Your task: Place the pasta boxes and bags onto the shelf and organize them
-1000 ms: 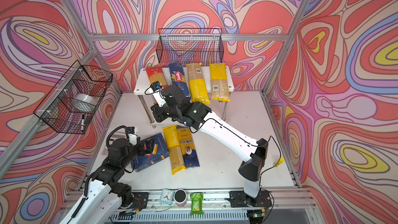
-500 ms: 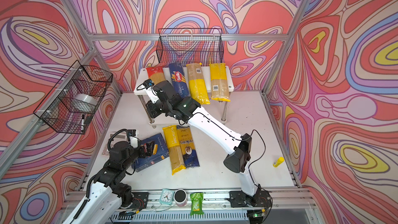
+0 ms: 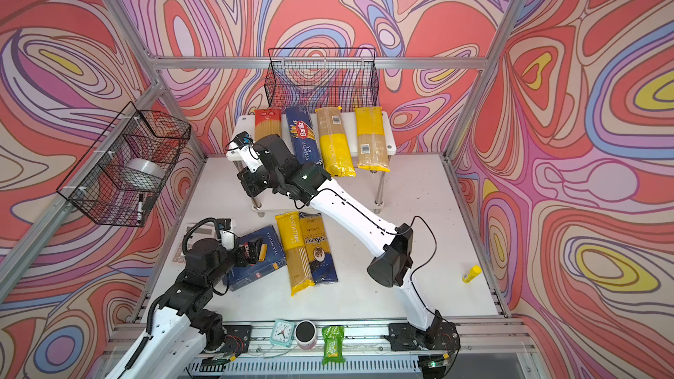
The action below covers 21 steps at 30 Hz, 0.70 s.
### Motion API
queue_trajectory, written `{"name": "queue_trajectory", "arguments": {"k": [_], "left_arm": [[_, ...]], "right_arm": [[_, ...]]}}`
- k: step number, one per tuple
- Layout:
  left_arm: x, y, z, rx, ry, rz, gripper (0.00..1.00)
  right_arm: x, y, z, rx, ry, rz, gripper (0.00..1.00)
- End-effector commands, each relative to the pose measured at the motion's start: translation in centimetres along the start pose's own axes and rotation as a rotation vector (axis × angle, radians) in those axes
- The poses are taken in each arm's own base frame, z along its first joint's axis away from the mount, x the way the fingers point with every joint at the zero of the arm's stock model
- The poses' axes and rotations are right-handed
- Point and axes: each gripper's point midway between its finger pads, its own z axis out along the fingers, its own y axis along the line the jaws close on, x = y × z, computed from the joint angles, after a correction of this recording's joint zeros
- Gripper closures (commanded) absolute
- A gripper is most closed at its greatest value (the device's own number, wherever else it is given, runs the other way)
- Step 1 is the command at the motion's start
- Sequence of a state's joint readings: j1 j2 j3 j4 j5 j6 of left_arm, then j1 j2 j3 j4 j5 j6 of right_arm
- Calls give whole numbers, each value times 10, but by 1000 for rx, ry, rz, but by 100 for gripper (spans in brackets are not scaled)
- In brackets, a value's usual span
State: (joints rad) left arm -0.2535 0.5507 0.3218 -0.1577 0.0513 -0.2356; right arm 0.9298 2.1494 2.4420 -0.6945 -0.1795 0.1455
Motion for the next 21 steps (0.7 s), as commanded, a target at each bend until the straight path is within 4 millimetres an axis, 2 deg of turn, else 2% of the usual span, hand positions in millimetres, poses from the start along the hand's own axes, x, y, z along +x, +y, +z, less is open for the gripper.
{"name": "queue_trajectory", "arguments": {"k": [1, 4, 7, 13, 16, 21], "left_arm": [[-6, -3, 1, 18, -16, 14, 0], [-5, -5, 1, 33, -14, 20, 0], [-5, -7, 1, 42, -12, 23, 0], [-5, -7, 1, 43, -12, 24, 0], [-5, -6, -2, 40, -23, 23, 0], [-6, -4, -6, 32, -47, 20, 0]], "right_arm": [[-17, 3, -7, -25, -50, -29, 93], [-20, 13, -25, -51, -55, -38, 90], [-15, 28, -48, -65, -49, -57, 89], [17, 64, -93, -63, 5, -151, 85], [36, 62, -114, -17, 15, -147, 84], [68, 56, -135, 0, 34, -119, 83]]}}
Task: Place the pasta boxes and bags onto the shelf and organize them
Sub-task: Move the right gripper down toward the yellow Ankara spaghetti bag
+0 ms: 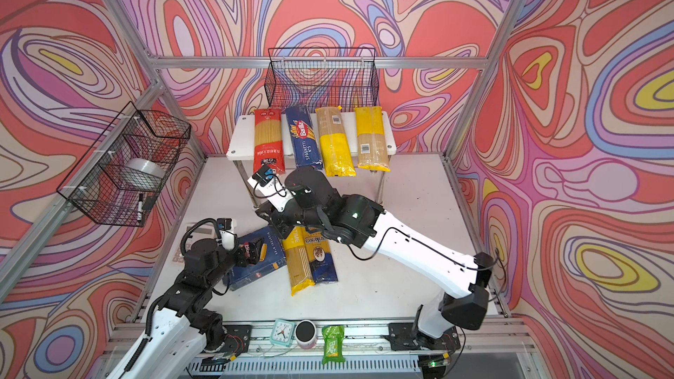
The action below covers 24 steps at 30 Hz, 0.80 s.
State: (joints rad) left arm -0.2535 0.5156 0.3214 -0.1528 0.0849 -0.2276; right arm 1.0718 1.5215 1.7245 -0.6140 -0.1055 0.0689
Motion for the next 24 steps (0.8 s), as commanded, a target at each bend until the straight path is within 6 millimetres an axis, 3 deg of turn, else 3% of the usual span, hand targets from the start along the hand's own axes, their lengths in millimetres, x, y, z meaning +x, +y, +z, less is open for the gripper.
{"name": "queue_trajectory", "arguments": {"k": [1, 7, 12, 17, 19, 24], "left_arm": [[0, 3, -2, -11, -18, 10, 0], [0, 4, -4, -14, -28, 10, 0], [0, 4, -5, -12, -32, 10, 0], [0, 4, -4, -14, -30, 11, 0], [0, 4, -4, -12, -30, 11, 0], [-1, 4, -5, -15, -35, 10, 0]], "right_arm": [[25, -11, -2, 54, 24, 24, 82], [77, -30, -22, 158, 74, 91, 80], [136, -53, -27, 275, 131, 161, 79], [201, -73, -24, 373, 157, 284, 76], [225, -78, -20, 402, 174, 329, 65], [272, -86, -3, 443, 252, 382, 61]]}}
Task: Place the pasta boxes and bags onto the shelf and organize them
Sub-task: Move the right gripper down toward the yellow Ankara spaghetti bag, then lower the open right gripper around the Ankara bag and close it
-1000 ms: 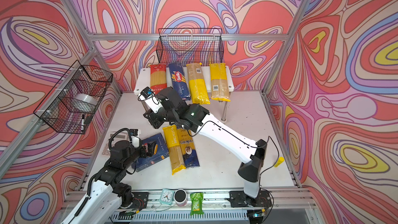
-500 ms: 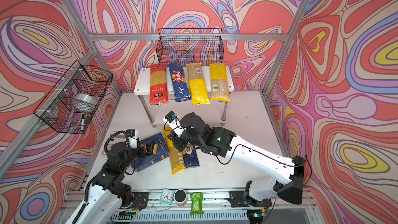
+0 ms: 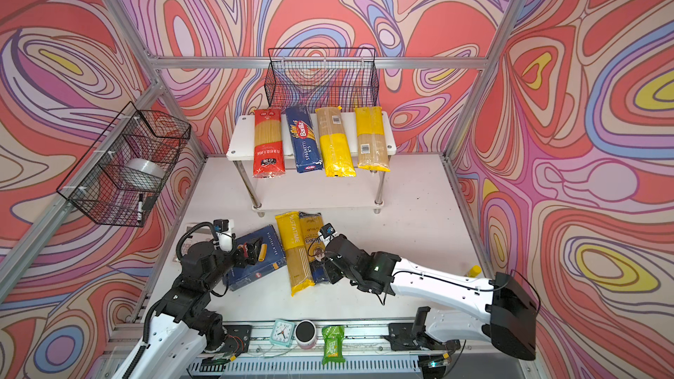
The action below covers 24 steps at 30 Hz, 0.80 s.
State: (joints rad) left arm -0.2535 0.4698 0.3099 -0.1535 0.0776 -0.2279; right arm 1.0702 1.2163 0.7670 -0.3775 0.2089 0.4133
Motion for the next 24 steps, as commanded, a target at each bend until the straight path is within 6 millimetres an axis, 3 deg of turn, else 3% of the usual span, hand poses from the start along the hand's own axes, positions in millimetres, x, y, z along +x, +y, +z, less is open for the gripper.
{"name": "queue_trajectory", "arguments": {"k": [1, 6, 9, 15, 24], "left_arm": [[3, 4, 0, -16, 0, 9, 0], [3, 4, 0, -15, 0, 9, 0], [3, 4, 0, -14, 1, 9, 0], [4, 4, 1, -17, 6, 9, 0], [4, 4, 1, -16, 9, 8, 0]], "right_arm": [[-7, 1, 15, 17, -43, 80, 60], [-3, 8, 39, 29, 23, 60, 37], [-1, 12, 53, 24, 45, 39, 29], [11, 8, 78, 43, 106, 46, 25], [28, -7, 90, 92, 133, 94, 24]]}}
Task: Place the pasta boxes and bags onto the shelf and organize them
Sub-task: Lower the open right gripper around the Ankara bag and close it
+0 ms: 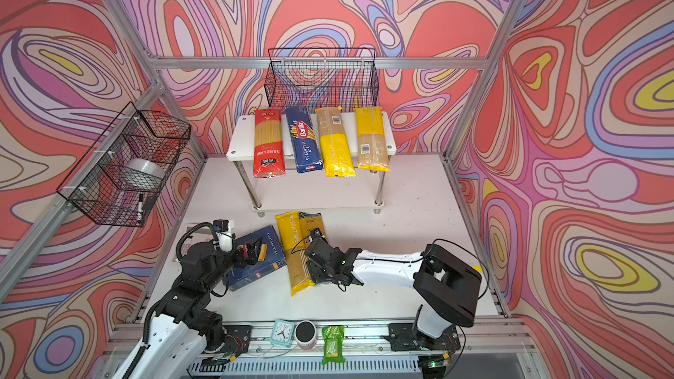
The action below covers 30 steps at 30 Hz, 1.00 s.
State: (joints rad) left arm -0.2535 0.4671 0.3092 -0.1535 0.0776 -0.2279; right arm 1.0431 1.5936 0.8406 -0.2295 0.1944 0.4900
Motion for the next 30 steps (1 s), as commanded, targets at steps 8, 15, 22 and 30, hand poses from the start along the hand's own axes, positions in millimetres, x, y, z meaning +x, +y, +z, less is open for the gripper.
{"name": "queue_trajectory", "arguments": {"k": [8, 15, 22, 30], "left_arm": [[4, 4, 1, -14, 8, 9, 0], [4, 4, 1, -15, 9, 8, 0], [4, 4, 1, -14, 10, 9, 0], [4, 4, 1, -13, 10, 10, 0]], "right_arm": [[-5, -10, 16, -8, -19, 52, 23], [-1, -10, 24, -1, 5, 47, 23], [18, -44, 20, 82, 50, 130, 23], [18, -61, 2, 54, 46, 128, 23]]}}
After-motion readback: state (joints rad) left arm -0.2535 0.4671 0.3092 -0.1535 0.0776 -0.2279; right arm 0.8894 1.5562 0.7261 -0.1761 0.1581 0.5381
